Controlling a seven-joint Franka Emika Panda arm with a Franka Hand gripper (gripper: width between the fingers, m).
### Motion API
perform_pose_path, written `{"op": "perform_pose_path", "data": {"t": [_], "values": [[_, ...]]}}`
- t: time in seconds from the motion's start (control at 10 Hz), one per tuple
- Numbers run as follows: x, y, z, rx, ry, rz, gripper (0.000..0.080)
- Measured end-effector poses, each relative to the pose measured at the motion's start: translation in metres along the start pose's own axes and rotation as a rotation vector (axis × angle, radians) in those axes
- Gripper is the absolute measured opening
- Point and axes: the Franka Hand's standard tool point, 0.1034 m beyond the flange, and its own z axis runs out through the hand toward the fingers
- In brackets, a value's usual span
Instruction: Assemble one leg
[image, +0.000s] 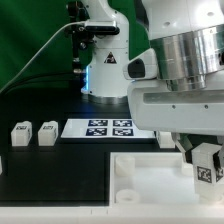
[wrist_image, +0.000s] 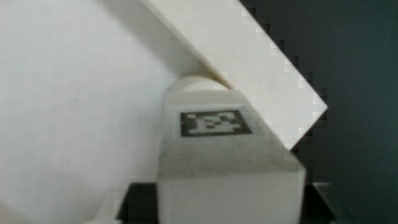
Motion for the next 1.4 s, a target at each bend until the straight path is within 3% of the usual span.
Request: {"op": "perform_pose_path", "data": {"t": [0.3, 0.5, 0.9, 1.0, 1.1, 1.3, 1.4], "values": [[-0.001, 0.002, 0.001, 0.006, -0.01, 0.338, 0.03], [-0.012, -0.004, 0.004, 0.037, -0.042, 0.735, 0.03], [-0.013, -0.005, 0.005, 0.047, -0.046, 0.762, 0.0303], [-0.013, -0.005, 0.005, 0.047, -0.045, 0.702, 0.0555], [-0.015, -0.003, 0.006, 0.022, -0.064, 0.587, 0.0555], [-0.017, -0.007, 0.004, -0.064, -0.12, 0.235, 0.0643], [-0.016, -0.009, 0.004, -0.055, -0.118, 0.141, 0.0643]]}}
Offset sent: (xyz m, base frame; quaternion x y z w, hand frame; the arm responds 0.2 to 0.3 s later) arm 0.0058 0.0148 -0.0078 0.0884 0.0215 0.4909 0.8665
